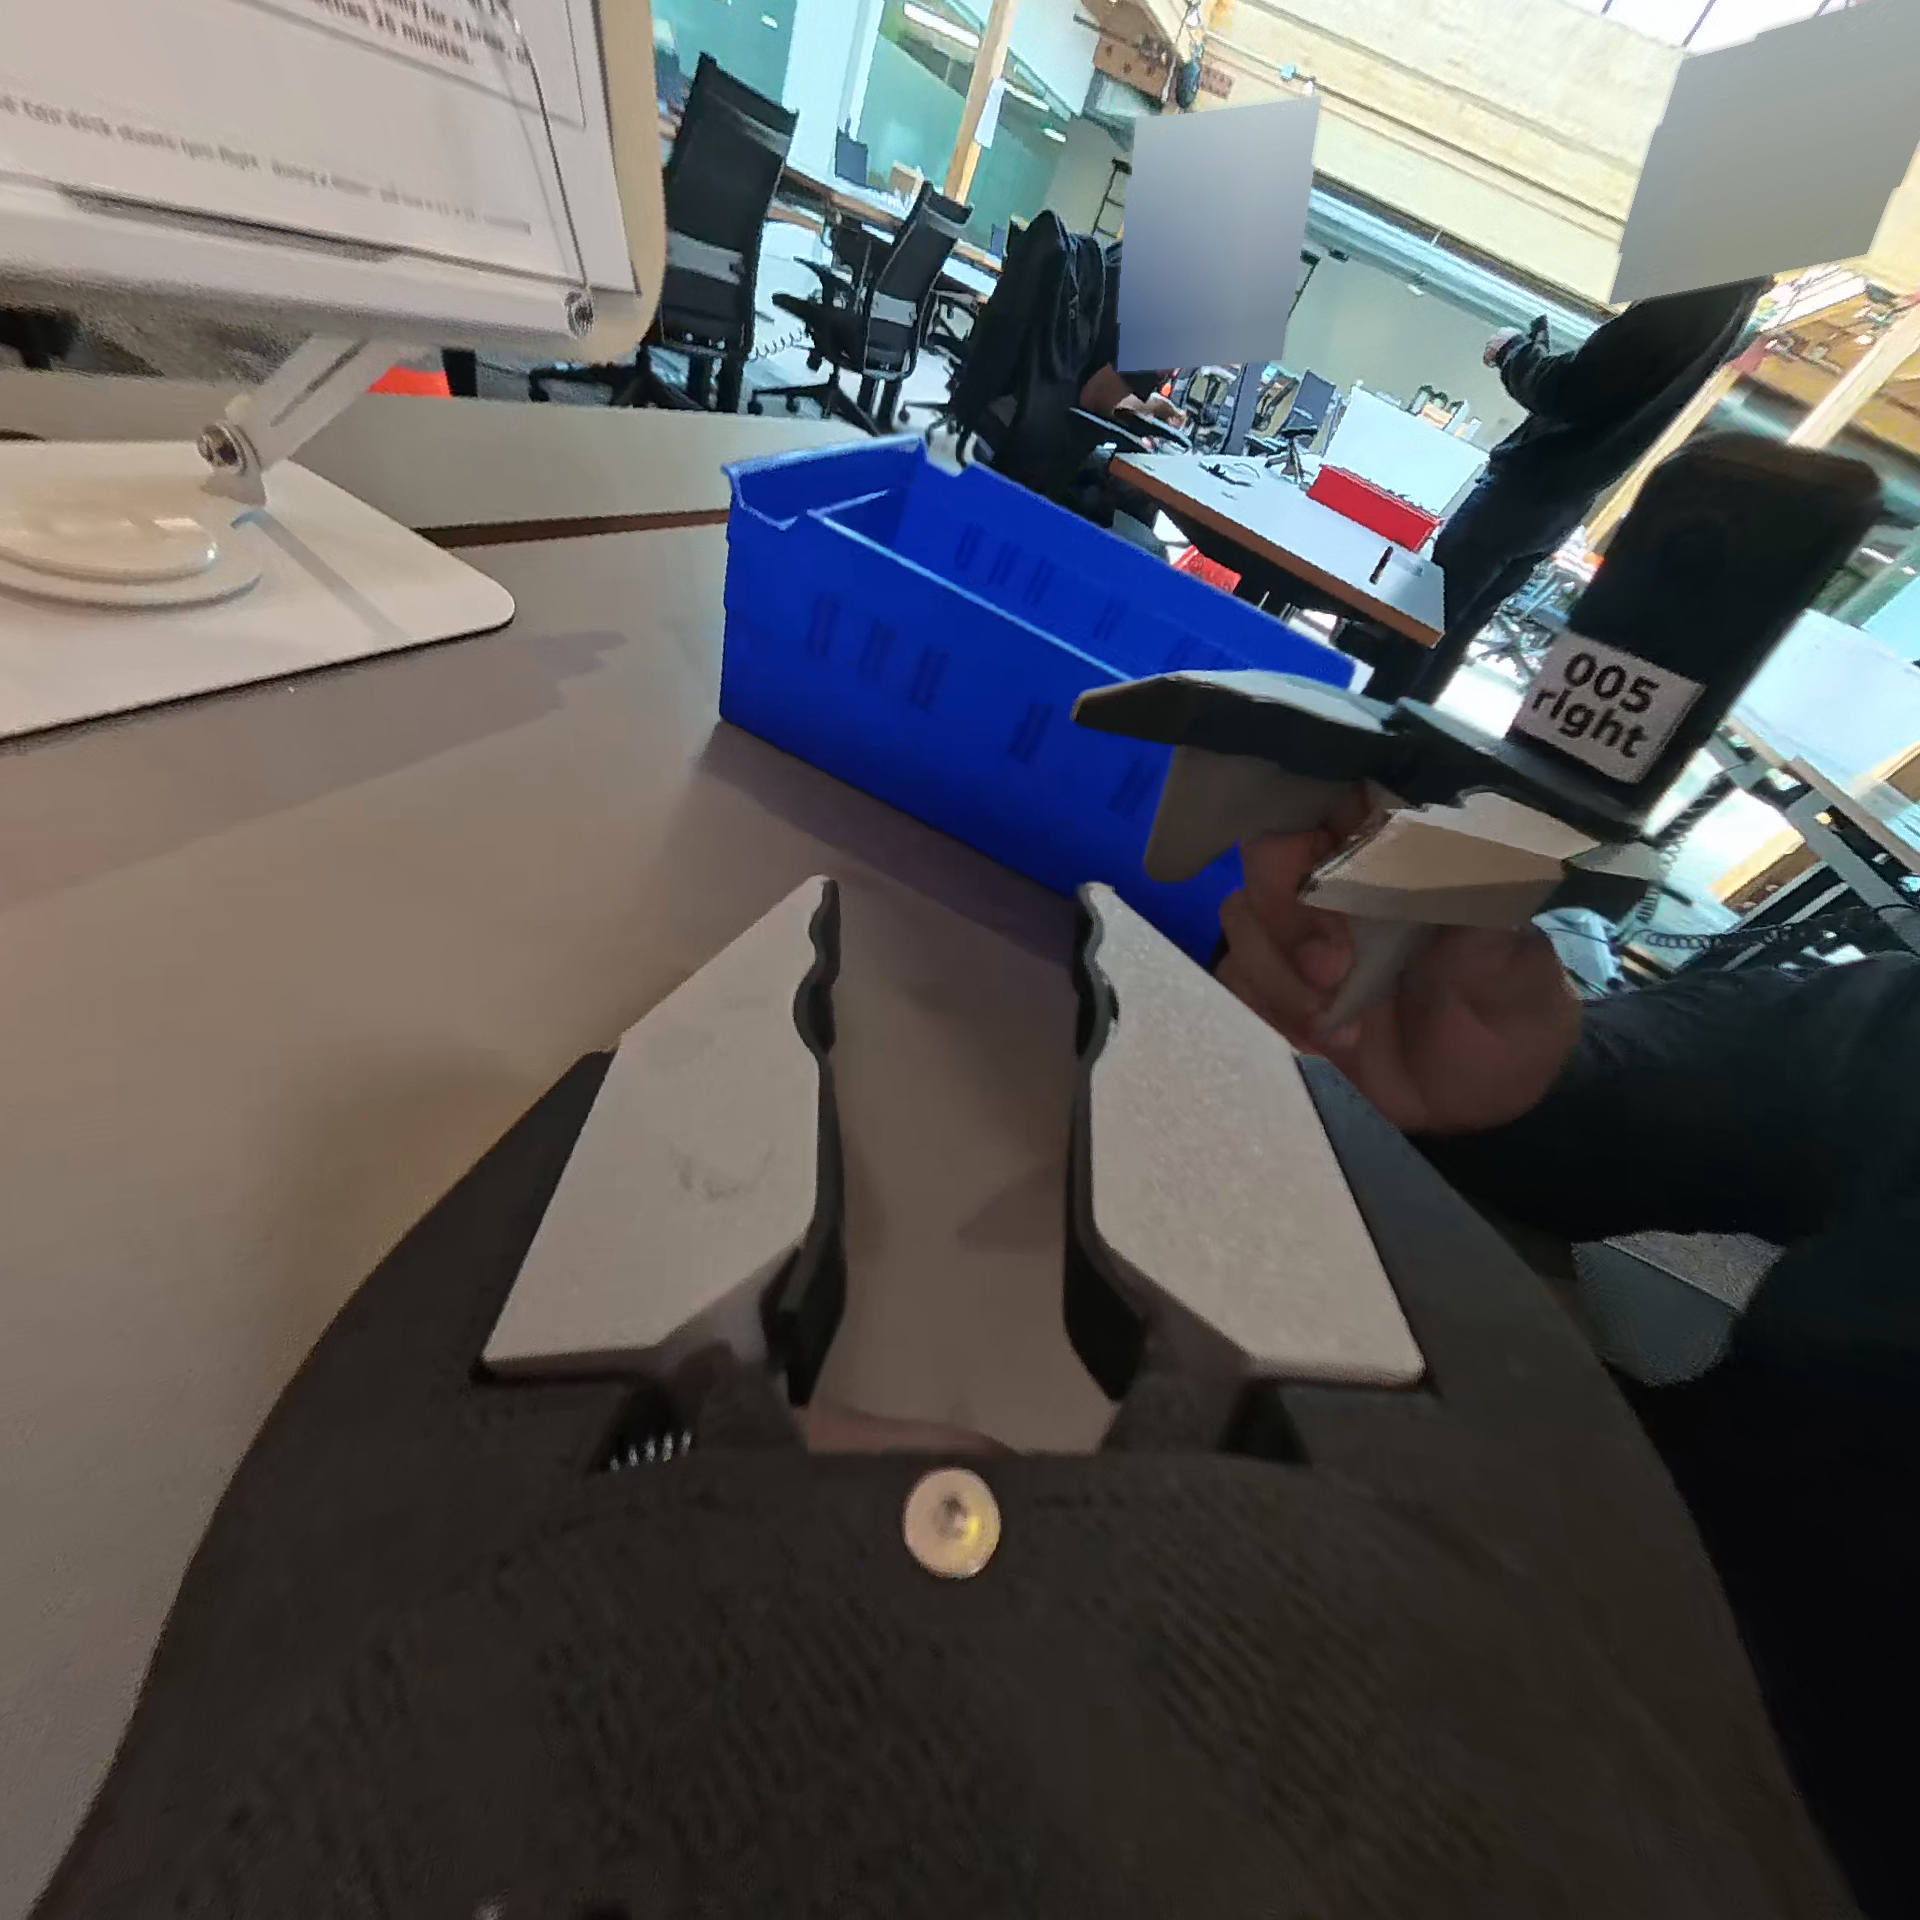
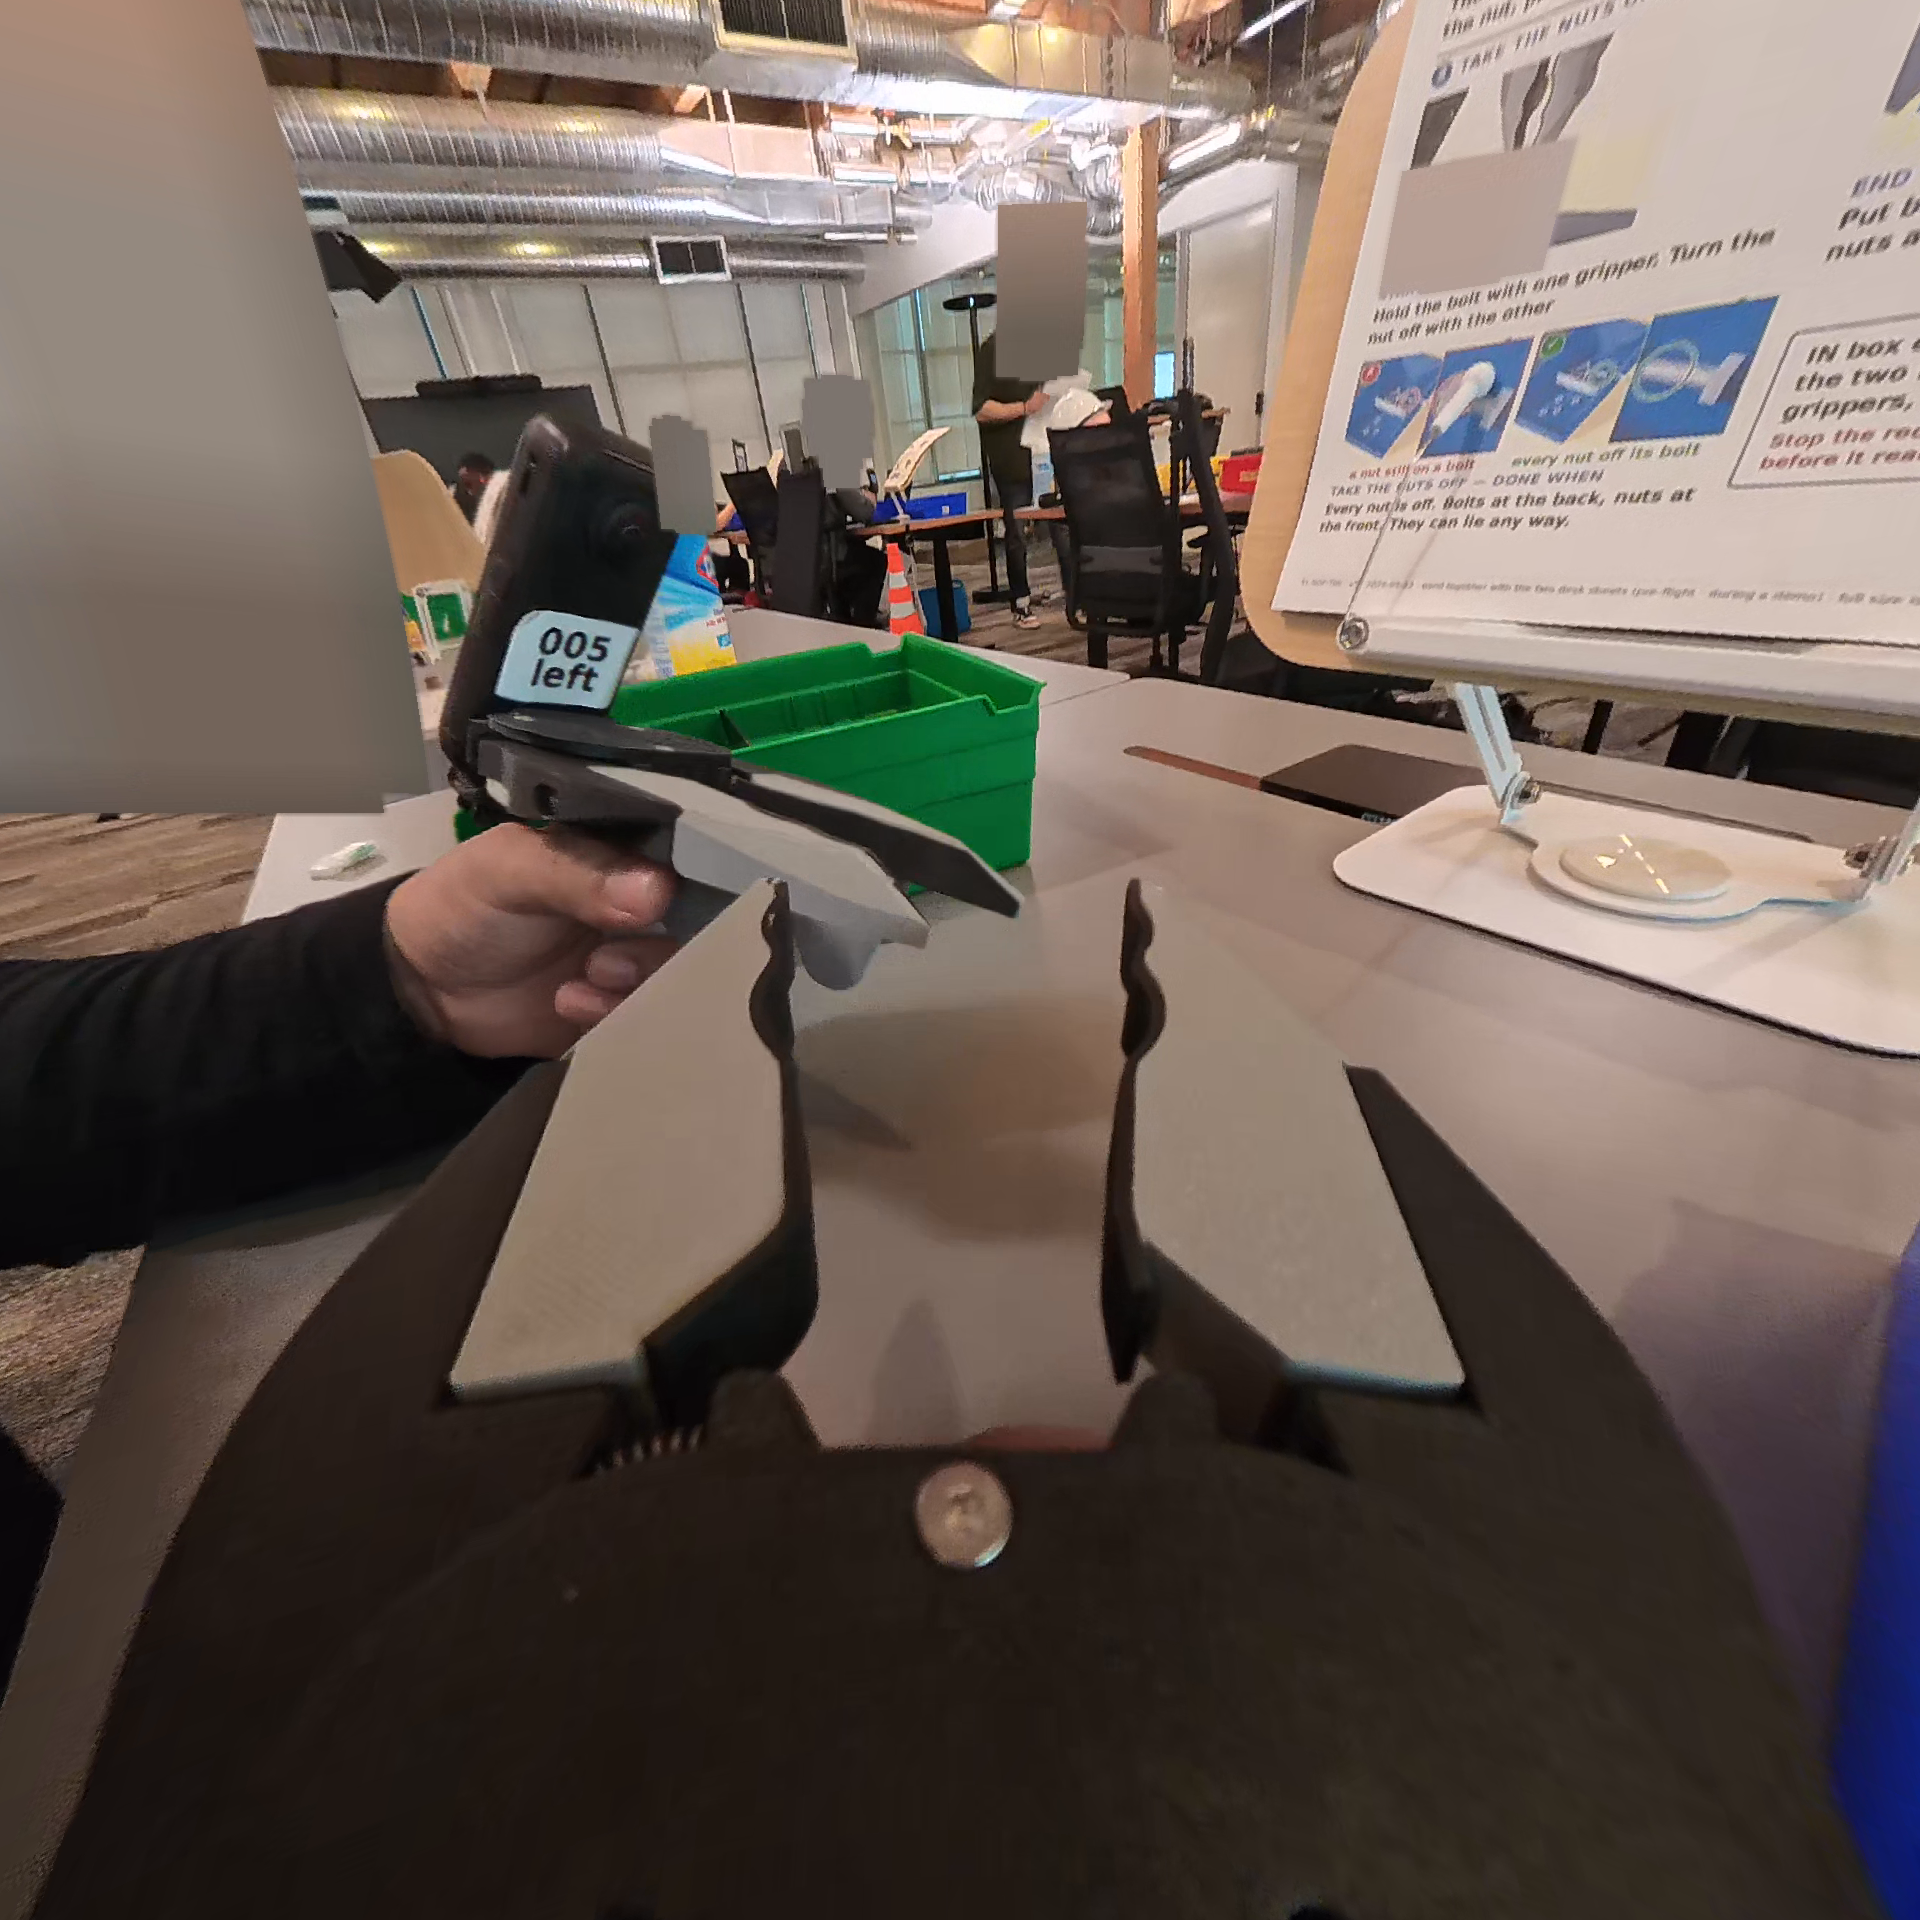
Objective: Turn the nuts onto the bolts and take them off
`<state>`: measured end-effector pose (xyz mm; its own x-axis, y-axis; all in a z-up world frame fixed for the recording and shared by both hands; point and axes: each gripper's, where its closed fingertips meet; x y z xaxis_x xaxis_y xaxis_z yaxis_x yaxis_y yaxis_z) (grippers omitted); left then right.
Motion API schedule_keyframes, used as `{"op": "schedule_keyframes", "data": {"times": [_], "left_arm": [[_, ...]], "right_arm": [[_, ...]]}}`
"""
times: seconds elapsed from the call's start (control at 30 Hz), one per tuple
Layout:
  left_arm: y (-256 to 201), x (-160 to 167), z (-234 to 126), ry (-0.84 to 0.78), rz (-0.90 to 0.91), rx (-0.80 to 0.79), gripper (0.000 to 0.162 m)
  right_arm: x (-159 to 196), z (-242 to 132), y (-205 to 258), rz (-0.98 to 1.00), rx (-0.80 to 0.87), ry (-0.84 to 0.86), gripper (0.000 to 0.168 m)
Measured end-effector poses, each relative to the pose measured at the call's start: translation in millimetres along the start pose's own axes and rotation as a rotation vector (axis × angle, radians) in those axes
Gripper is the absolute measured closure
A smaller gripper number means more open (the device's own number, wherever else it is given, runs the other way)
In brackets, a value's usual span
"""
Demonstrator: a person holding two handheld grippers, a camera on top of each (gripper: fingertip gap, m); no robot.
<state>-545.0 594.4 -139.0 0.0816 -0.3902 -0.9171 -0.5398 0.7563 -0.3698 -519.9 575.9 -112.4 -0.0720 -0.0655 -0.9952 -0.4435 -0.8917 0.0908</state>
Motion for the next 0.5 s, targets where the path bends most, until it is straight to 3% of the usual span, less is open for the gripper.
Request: {"op": "schedule_keyframes", "data": {"times": [0.13,0.27,0.5], "left_arm": [[-8.4,-11.0,-2.8,-0.059,0.001,0.001,0.12],[-4.6,-4.5,-3.2,-0.019,0.094,-0.06,0.119],[-27.8,-9.7,-7.6,-0.022,0.121,0.013,0.109]], "right_arm": [[-4.5,-3.2,-3.3,-0.044,0.009,-0.06,0.107],[-1.7,-5.2,-19.0,-0.039,0.076,-0.074,0.104],[17.0,5.2,-24.8,-0.138,0.158,0.031,0.104]]}}
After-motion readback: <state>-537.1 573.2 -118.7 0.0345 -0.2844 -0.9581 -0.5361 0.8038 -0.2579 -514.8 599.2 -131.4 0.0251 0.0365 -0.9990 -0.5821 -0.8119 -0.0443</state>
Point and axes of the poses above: each gripper's, where its closed fingertips meet, z out along the fingers, x out of its underside, y = z × x across the jaws, and after that the axes turned 1 degree about -z, right-handed
